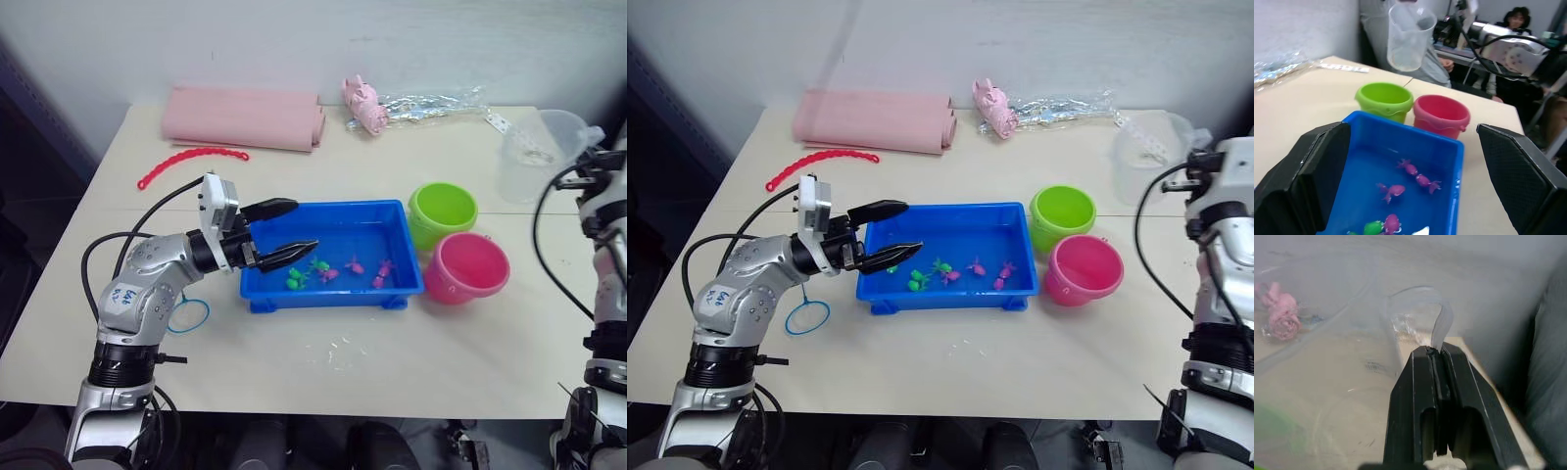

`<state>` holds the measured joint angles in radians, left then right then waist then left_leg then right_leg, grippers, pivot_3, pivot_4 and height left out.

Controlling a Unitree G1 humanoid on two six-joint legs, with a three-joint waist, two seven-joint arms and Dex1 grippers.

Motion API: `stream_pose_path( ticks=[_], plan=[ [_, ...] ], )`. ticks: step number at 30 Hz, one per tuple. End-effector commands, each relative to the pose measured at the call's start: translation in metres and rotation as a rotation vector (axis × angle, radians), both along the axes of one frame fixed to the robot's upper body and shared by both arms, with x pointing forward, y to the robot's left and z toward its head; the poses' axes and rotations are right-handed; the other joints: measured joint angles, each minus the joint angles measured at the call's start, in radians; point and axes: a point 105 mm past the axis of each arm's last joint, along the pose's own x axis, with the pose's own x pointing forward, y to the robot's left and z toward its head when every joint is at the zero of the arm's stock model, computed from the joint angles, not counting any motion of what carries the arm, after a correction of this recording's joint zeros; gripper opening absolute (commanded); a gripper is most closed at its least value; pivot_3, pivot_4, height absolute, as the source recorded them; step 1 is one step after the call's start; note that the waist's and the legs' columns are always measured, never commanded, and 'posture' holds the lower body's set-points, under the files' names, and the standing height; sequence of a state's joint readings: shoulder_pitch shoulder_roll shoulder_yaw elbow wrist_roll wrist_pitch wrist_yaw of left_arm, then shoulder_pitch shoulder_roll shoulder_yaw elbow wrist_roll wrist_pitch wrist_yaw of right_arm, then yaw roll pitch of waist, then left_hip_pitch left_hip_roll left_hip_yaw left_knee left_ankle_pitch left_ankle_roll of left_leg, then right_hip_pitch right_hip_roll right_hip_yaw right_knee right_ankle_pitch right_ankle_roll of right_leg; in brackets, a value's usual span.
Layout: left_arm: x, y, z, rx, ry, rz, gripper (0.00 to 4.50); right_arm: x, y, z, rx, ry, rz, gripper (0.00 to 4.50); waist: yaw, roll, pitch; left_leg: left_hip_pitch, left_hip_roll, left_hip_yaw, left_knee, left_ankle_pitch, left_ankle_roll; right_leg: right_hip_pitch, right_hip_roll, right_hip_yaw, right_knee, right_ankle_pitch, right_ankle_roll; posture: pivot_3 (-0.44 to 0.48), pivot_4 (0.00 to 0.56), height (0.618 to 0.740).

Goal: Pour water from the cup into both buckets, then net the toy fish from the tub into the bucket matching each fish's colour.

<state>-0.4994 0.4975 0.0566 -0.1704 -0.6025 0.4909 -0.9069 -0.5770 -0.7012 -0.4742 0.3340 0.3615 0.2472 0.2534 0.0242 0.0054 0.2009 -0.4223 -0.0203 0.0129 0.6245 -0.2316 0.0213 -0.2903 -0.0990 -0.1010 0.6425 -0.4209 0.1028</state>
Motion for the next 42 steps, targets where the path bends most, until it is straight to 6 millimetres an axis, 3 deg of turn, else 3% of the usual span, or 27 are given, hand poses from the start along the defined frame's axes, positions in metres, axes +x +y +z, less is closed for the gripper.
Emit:
stream_pose_path(
  ticks=[1, 5, 7, 10, 21, 25, 28, 35, 38, 42],
  plan=[
    [-0.025, -0.012, 0.014, 0.030, -0.072, -0.143, 4.50, -0.023, -0.030, -0.013, 0.155, 0.012, -0.081, 0.08, 0.003, 0.000, 0.000, 0.000, 0.000, -0.001, 0.000, 0.000, 0.000, 0.000, 0.000, -0.001, 0.000, 0.000, 0.000, 0.000, 0.150, 0.740],
    [-0.042, -0.024, 0.016, 0.032, -0.073, -0.219, 4.50, -0.045, -0.051, -0.056, 0.183, 0.098, -0.203, 0.08, 0.004, 0.000, 0.000, 0.000, -0.001, -0.001, -0.001, 0.000, 0.000, 0.001, -0.001, -0.001, -0.002, 0.000, 0.000, 0.000, 0.150, 0.740],
    [-0.044, -0.026, 0.014, 0.026, -0.058, -0.218, 4.50, -0.055, -0.052, -0.080, 0.113, 0.150, -0.233, 0.08, 0.001, 0.000, 0.000, 0.000, -0.001, 0.000, -0.001, 0.000, 0.000, 0.001, 0.000, -0.001, -0.002, 0.000, 0.000, 0.000, 0.150, 0.740],
    [-0.044, -0.026, 0.009, 0.028, -0.034, -0.208, 4.50, -0.063, -0.053, -0.103, 0.198, 0.133, -0.282, 0.08, -0.011, 0.001, 0.000, 0.001, 0.000, 0.001, -0.001, 0.000, 0.000, 0.001, 0.000, 0.000, 0.000, 0.000, 0.000, 0.000, 0.150, 0.740],
    [-0.038, -0.021, -0.003, 0.073, -0.008, -0.200, 4.50, -0.053, -0.038, -0.135, 0.263, 0.116, -0.259, 0.08, -0.021, 0.001, 0.000, 0.003, 0.000, 0.001, -0.002, 0.002, 0.001, 0.000, 0.000, 0.002, 0.001, 0.000, 0.000, 0.000, 0.150, 0.740],
    [-0.038, -0.020, -0.006, 0.084, 0.004, -0.200, 4.50, -0.054, -0.042, -0.143, 0.265, 0.127, -0.290, 0.08, -0.022, 0.000, 0.000, 0.003, -0.001, 0.001, -0.002, 0.002, 0.001, 0.000, 0.000, 0.002, 0.001, 0.000, 0.000, 0.000, 0.150, 0.740],
    [-0.039, -0.018, -0.009, 0.090, 0.013, -0.200, 4.50, -0.060, -0.044, -0.151, 0.256, 0.143, -0.312, 0.98, -0.021, 0.000, 0.000, 0.002, -0.001, 0.001, -0.002, 0.002, 0.001, 0.000, 0.000, 0.002, 0.001, 0.000, 0.000, 0.000, 0.150, 0.740],
    [-0.033, 0.005, -0.026, 0.116, 0.065, -0.105, 4.50, -0.095, -0.039, -0.148, 0.158, 0.188, -0.275, 4.48, -0.020, 0.001, 0.000, 0.002, -0.001, 0.001, -0.004, 0.002, 0.001, 0.000, -0.001, 0.002, 0.000, 0.000, 0.000, 0.000, 0.150, 0.740],
    [-0.033, 0.019, -0.035, 0.130, 0.089, -0.050, 4.50, -0.119, -0.035, -0.137, 0.137, 0.175, -0.263, 4.48, -0.019, 0.001, 0.000, 0.003, 0.000, 0.001, -0.004, 0.002, 0.001, 0.000, -0.003, 0.002, 0.000, 0.000, 0.000, 0.000, 0.150, 0.740],
    [-0.029, 0.042, -0.037, 0.112, 0.093, 0.056, 4.50, -0.140, -0.014, -0.092, 0.030, 0.065, -0.146, 4.48, -0.018, 0.001, 0.000, 0.003, -0.001, 0.000, -0.004, 0.003, 0.001, 0.000, -0.005, 0.002, -0.004, 0.000, 0.000, 0.000, 0.150, 0.740]
  ],
)
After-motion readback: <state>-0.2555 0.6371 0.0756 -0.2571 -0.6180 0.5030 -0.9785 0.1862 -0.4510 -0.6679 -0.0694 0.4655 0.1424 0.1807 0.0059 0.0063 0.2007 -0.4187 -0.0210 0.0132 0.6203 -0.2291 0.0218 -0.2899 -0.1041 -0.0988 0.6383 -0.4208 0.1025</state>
